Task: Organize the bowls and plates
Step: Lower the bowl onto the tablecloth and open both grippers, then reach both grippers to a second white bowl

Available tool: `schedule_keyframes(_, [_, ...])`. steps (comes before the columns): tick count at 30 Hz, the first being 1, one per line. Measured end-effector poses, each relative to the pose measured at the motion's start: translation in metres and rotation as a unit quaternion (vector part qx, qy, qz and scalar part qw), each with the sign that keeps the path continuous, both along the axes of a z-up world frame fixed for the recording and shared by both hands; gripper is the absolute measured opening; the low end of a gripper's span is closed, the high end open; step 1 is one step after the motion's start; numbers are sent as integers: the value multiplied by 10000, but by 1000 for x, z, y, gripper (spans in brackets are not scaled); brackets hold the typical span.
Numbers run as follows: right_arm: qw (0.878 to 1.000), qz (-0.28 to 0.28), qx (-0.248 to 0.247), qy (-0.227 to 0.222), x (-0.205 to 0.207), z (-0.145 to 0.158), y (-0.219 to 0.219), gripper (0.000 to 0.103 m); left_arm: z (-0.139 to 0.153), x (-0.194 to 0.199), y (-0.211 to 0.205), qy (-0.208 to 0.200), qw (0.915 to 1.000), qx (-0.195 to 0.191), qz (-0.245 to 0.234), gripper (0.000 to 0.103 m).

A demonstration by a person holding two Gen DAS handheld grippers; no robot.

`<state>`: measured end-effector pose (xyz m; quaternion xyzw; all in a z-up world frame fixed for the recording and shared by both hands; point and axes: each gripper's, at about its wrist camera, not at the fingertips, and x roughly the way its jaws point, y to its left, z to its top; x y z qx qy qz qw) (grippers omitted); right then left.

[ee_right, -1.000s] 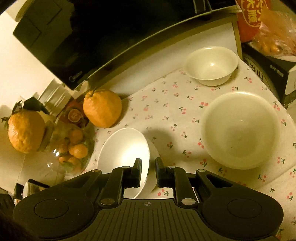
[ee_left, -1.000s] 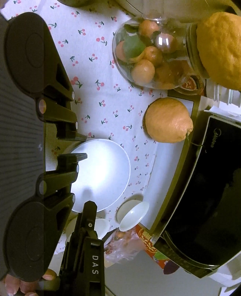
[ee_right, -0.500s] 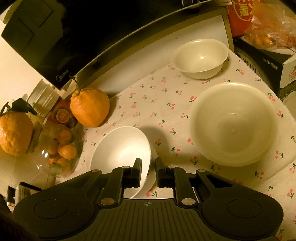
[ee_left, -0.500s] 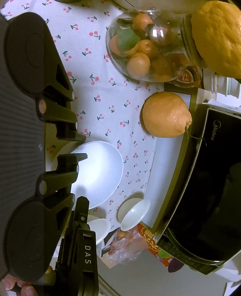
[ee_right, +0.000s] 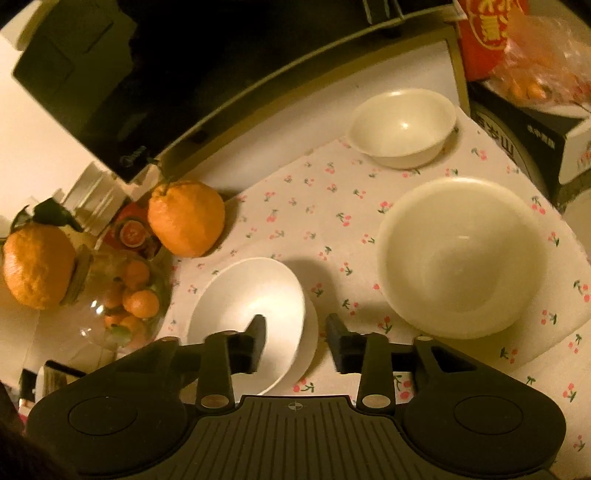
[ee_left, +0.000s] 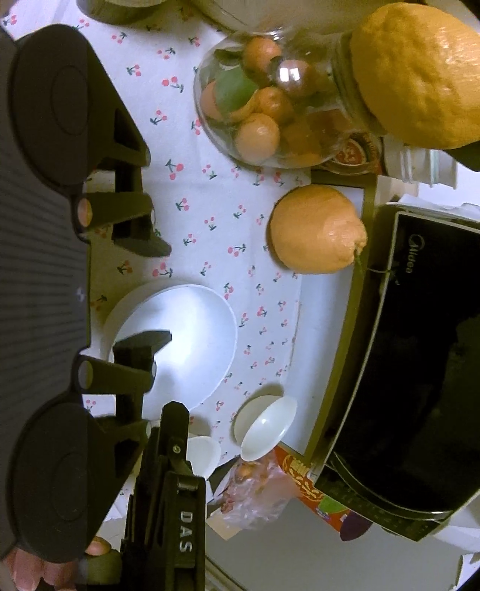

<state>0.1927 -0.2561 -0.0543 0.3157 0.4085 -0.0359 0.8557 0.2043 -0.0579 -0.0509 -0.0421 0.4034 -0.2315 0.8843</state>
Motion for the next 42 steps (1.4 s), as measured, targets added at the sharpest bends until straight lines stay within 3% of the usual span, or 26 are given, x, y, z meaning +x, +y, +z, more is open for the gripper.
schedule_keyframes(4, [9995,206,-94,-230,-7,13,1,65,7,-4,0,-119,9999,26,8,65])
schedule_keyframes(10, [9969,372,-482,-506,-20,30,-2,82,18,-12,-3,-242,9997,50,-36,85])
schedule_keyframes(19, [9958,279,-637,-599,-42,41,-23,90,30,-31,-18,-362,9991,157,-161,100])
schedule_keyframes(32, [9933,17,-916,-704,-62,46,-58,93,33,-46,-52,-448,9975,372,-402,103])
schedule_keyframes(42, [9943,-368,-815,-585,-64,36,-92,93,26,-45,-89,-311,9978,232,-543,103])
